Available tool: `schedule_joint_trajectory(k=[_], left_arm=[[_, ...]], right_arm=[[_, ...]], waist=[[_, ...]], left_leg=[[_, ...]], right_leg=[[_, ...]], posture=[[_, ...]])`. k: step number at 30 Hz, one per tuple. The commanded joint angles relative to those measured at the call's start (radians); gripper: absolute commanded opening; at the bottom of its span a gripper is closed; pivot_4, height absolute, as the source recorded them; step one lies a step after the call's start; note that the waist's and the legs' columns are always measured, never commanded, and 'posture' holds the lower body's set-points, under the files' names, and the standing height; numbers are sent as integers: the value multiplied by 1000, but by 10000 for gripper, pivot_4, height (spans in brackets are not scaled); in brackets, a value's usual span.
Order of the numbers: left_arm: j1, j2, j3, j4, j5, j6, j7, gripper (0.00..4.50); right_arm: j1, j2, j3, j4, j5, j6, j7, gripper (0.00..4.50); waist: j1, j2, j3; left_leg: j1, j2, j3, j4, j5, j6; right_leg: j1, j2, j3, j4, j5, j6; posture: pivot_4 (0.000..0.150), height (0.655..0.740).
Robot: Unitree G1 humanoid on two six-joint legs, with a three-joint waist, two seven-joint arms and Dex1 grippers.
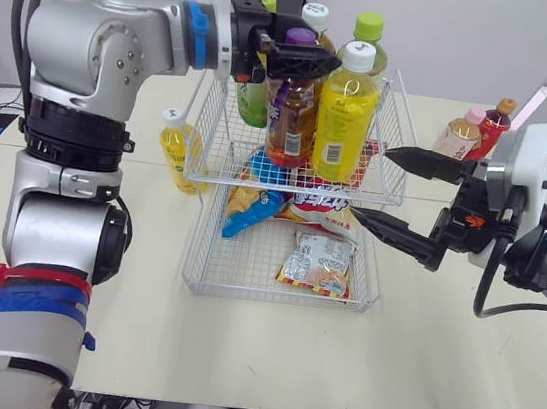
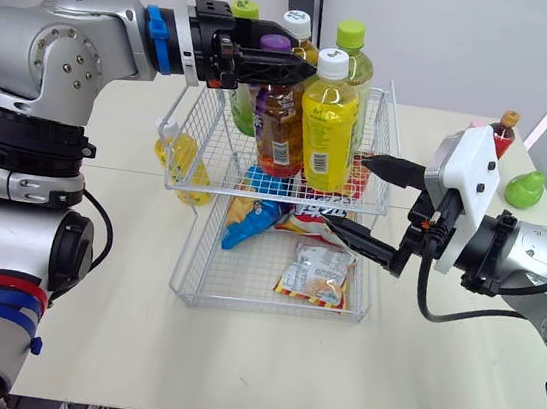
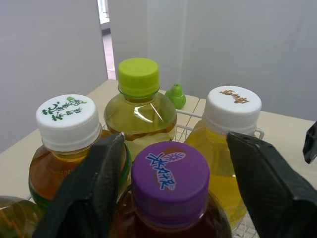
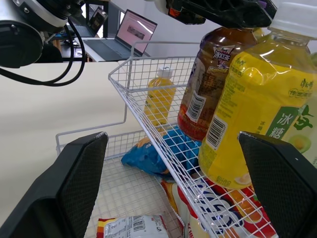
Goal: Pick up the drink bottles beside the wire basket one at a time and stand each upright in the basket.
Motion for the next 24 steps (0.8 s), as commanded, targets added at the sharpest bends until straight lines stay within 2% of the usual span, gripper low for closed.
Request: schedule_joint_trajectory(k=[1, 4, 9, 17, 24], left_arm=[[-38, 27, 41, -33, -5, -20, -25, 44822], [-37, 54, 54, -38, -4, -34, -50, 44822], [-3, 160, 111, -67, -5, -36, -55, 44822], [76, 311, 248, -169, -76, 46, -59, 44822], [199, 440, 389, -200, -92, 62, 8, 44822]], right_arm=[[-19, -44, -101, 15, 27, -11, 37, 45000], [-12, -52, -111, 20, 29, -12, 48, 45000], [12, -67, -122, 10, 29, -10, 68, 45000], [1, -53, -91, 12, 28, -20, 89, 45000], [-6, -31, -63, 26, 8, -40, 123, 45000]], waist=[[0, 0, 0], [-3, 0, 0], [-9, 0, 0], [-3, 1, 0], [-5, 1, 0]], left_leg=[[0, 0, 0, 0, 0, 0], [0, 1, 0, 0, 0, 0], [1, 1, 0, 0, 0, 0], [1, 1, -1, 0, 0, 0], [2, 1, -1, 0, 0, 0]], right_leg=[[0, 0, 0, 0, 0, 0], [0, 0, 0, 0, 0, 0], [0, 1, 0, 0, 0, 0], [1, 0, 0, 0, 0, 0], [1, 1, 0, 0, 0, 0]], posture=[[1500, 7378], [1500, 7378], [1500, 7378], [1500, 7378], [1500, 7378]])
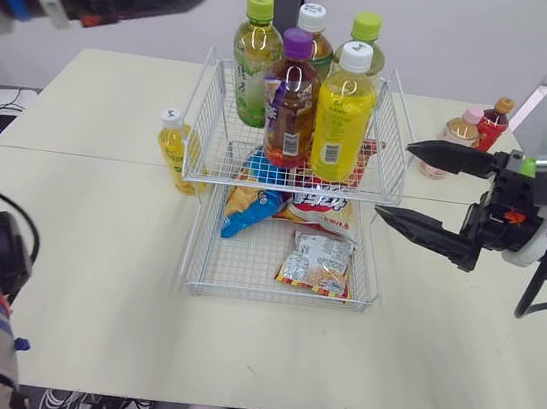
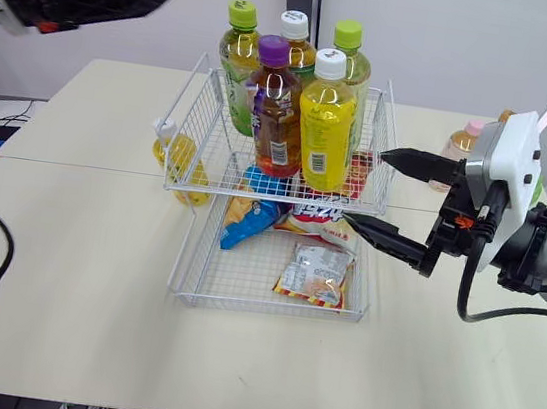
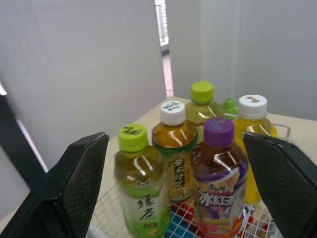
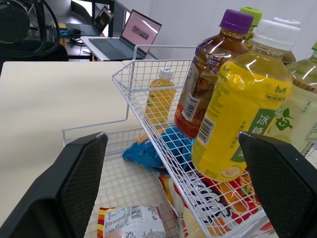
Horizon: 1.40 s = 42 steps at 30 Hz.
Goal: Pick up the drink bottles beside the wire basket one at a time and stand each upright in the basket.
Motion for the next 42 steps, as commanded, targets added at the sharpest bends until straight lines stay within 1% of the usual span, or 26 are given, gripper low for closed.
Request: schedule_joint_trajectory(k=[1, 2, 5, 7, 9, 14, 18, 20, 26, 28, 30, 36, 42], left_arm=[[54, 60, 92, -26, -14, 2, 28, 44822], [82, 75, 105, -27, -8, -4, 30, 44822], [276, 120, 171, -36, 51, -80, 44, 44822], [377, 109, 234, -41, 58, -108, 71, 44822], [472, 104, 267, -43, 80, -171, 74, 44822], [616, 51, 302, -35, 94, -300, 87, 44822], [671, -1, 282, -38, 84, -335, 106, 44822], [661, -45, 251, -29, 78, -340, 126, 44822], [549, -176, 126, 11, 100, -368, 195, 44822], [524, -201, 81, 23, 133, -395, 213, 44822], [489, -240, 50, 54, 162, -416, 260, 44822], [410, -320, -1, 129, 230, -443, 389, 44822], [340, -368, -35, 224, 280, -474, 455, 44822]], right_arm=[[-16, 12, -3, -4, -16, -37, 20, 45000], [-17, 17, 3, -4, -19, -42, 24, 45000], [-29, 64, 48, -22, -32, -58, 18, 45000], [-37, 93, 72, -39, -31, -60, 4, 45000], [-29, 104, 75, -55, -33, -61, 0, 45000], [53, 82, 25, -87, -19, -78, 60, 45000], [107, 75, -3, -109, -19, -95, 79, 45000], [141, 76, -15, -128, -19, -103, 78, 45000], [201, 53, -53, -153, -18, -113, 81, 45000], [218, 45, -71, -161, -9, -113, 78, 45000], [241, 40, -93, -169, -1, -114, 78, 45000], [164, 45, -16, -145, -16, -100, 31, 45000], [140, 50, 12, -137, -25, -108, 25, 45000]], waist=[[2, 0, 0], [3, 0, 0], [-1, 1, -1], [-1, 1, -1], [0, 1, -1], [14, 1, -1], [18, 1, -1], [18, 1, -1], [21, 0, -2], [20, 0, -2], [19, 0, -2], [7, 0, -2], [9, 0, -2]], left_leg=[[0, 0, 0, 0, 0, 0], [0, 0, 0, 0, 0, 0], [2, 0, 0, -1, 0, 0], [3, 1, 0, -1, 0, 0], [3, 1, -1, -1, 0, 0], [3, 0, -1, -2, 0, 0], [3, -1, -1, -1, 0, 0], [3, 0, -1, -1, 0, 0], [3, -1, -1, -1, 0, 0], [3, -1, -1, -1, 0, 0], [3, -1, 0, -1, 0, 0], [4, -1, 0, -1, 0, 0], [3, -1, 0, -1, 0, 0]], right_leg=[[0, 0, 0, 0, 0, 0], [0, 0, -1, 0, 0, 0], [1, 0, 1, 0, 0, 0], [1, 0, 2, 1, 0, 0], [1, 0, 2, 1, 0, -1], [1, -2, 2, -1, 0, -1], [1, -4, 2, -1, 0, 0], [2, -4, 1, -1, 0, 0], [2, -3, 1, 0, 1, 0], [2, -3, 1, 0, 1, 0], [2, -3, 1, 0, 1, 0], [2, -3, 1, 1, 1, 0], [2, -3, 0, 0, 1, 0]], posture=[[1500, 7378], [1500, 7378], [1500, 7378], [1500, 7378], [1500, 7378], [1500, 7378], [1500, 7378], [1500, 7378], [1500, 7378], [1500, 7378], [1500, 7378], [1500, 7378], [1500, 7378]])
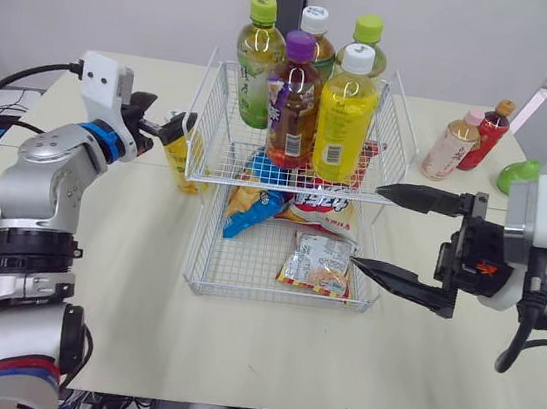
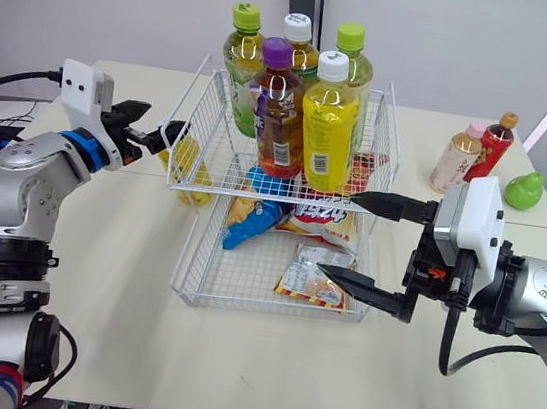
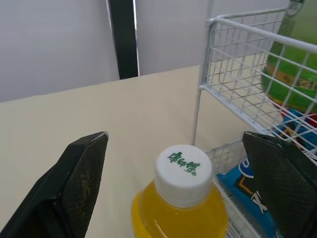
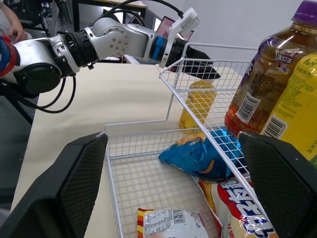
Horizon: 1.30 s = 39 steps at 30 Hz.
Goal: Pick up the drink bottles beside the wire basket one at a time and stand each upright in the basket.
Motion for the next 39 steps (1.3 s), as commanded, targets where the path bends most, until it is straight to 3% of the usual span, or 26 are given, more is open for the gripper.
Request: schedule_joint_trajectory(k=[1, 4, 7, 16, 24, 29, 34, 39], left_arm=[[-51, -7, -15, 23, 31, -32, 25, 44822], [-53, -18, -26, 22, 27, -18, 10, 44822], [-50, -26, -28, 23, 28, -5, 12, 39280], [-50, -31, -33, 37, 30, -6, 4, 13661], [-14, -18, -13, -34, 22, 1, 15, 13710], [33, 42, 25, -165, -14, 65, -9, 13710], [2, 171, 77, -236, -78, 129, -99, 13710], [-137, 344, 89, -186, -166, 248, -247, 13710]], right_arm=[[-18, 0, -4, -9, 0, -15, -4, 45000], [-21, 2, 0, -10, -2, -16, -10, 45000], [-24, 5, 2, -11, -2, -18, -16, 45000], [-30, 9, 12, -9, -11, -22, -29, 45000], [-38, 19, 17, -3, -35, -27, -31, 45000], [-37, 20, 10, -2, -36, -26, -26, 45000], [-31, -3, -13, 14, -37, -16, -12, 45000], [-52, -27, -40, 50, 6, -4, 9, 45000]], waist=[[0, 0, 0], [0, 0, 0], [0, 0, 0], [0, 0, 0], [-1, 0, 0], [-4, 0, 0], [-3, -1, 0], [-1, -1, 0]], left_leg=[[0, 0, 0, 0, 0, 0], [0, 0, 0, 0, 0, 0], [0, 0, 0, 0, 0, 0], [0, 0, -1, 0, 0, 0], [0, 0, -1, 0, 0, 0], [0, 1, -2, 0, 0, 0], [-2, 1, -2, 0, 0, 0], [-2, 1, -1, 0, 0, 0]], right_leg=[[0, 0, 0, 0, 0, 0], [0, 0, 0, 0, 0, 0], [0, 0, 0, 0, 0, 0], [0, 0, 0, 0, 0, 0], [0, 0, 0, 0, 0, 0], [0, 0, 0, 0, 0, 0], [-1, 2, -1, 0, 0, 0], [-1, 2, -1, -1, 0, 0]], posture=[[1500, 7378], [1500, 7378], [1500, 7378], [1500, 7378], [1500, 7378], [1500, 7378], [1500, 7378], [1500, 7378]])
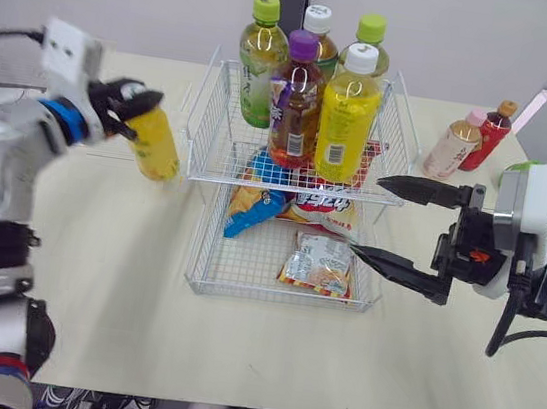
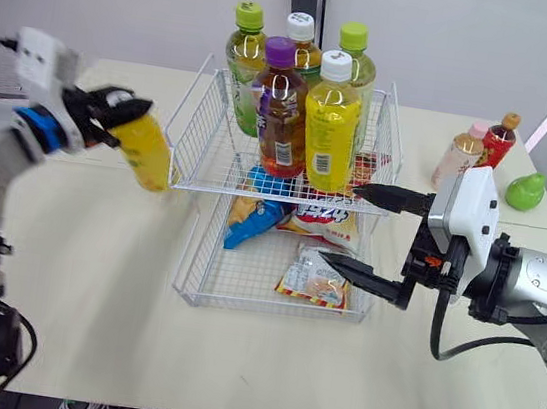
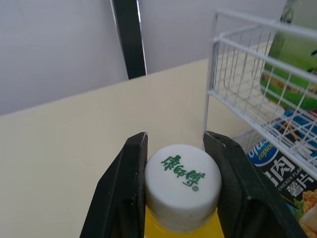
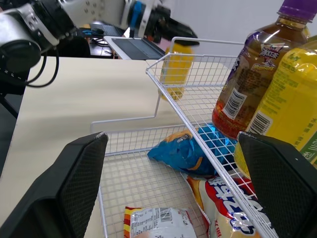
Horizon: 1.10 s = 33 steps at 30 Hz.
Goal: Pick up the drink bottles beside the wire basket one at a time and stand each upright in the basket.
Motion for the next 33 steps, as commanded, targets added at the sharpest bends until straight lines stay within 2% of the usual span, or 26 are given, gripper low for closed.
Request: schedule_joint_trajectory(k=[1, 4, 9, 12, 18, 21, 33], left_arm=[[-142, 117, 42, -6, -83, 65, -119, 13710], [-278, 184, 8, 56, -116, 129, -201, 13710], [-566, 223, -104, 180, -119, 242, -323, 13709], [-727, 202, -178, 248, -105, 289, -385, 13709], [-884, 120, -243, 351, -85, 299, -460, 13709], [-883, 80, -269, 370, -70, 294, -487, 13709], [-650, -86, -276, 315, 6, 100, -463, 13709]], right_arm=[[-43, -15, -64, 12, 66, 3, 9, 45000], [-85, -22, -77, 36, 108, 15, 10, 45000], [-111, -34, -73, 49, 126, 27, 14, 45000], [-115, -36, -70, 50, 132, 30, 10, 45000], [-134, -30, -59, 43, 138, 47, -23, 45000], [-146, -28, -52, 40, 140, 55, -39, 45000], [-141, -30, -55, 64, 121, 48, -25, 45000]], waist=[[0, 0, 0], [-1, 0, 0], [-1, 0, 0], [-3, -1, 1], [-4, 0, 1], [-6, 0, 1], [-8, 0, 1]], left_leg=[[0, 0, 0, 0, 0, 0], [0, 0, 1, 0, 0, 0], [0, 0, 1, 0, 0, 0], [-1, 0, 0, 1, 0, 0], [-1, 1, 1, 0, 0, 0], [-1, 1, 1, 0, 0, 0], [-3, 1, 1, 0, 0, 0]], right_leg=[[0, 0, 0, 0, 0, 0], [0, 0, -1, 0, 0, 0], [0, 1, -1, 0, 0, 0], [0, 2, -1, 0, -1, 1], [-1, 2, -1, 1, -1, 1], [-1, 2, 0, 1, -1, 1], [-3, 1, 1, 1, -1, 0]], posture=[[1500, 7378], [1500, 7378], [1500, 7378], [1500, 7378], [1500, 7378], [1500, 7378], [1500, 7378]])
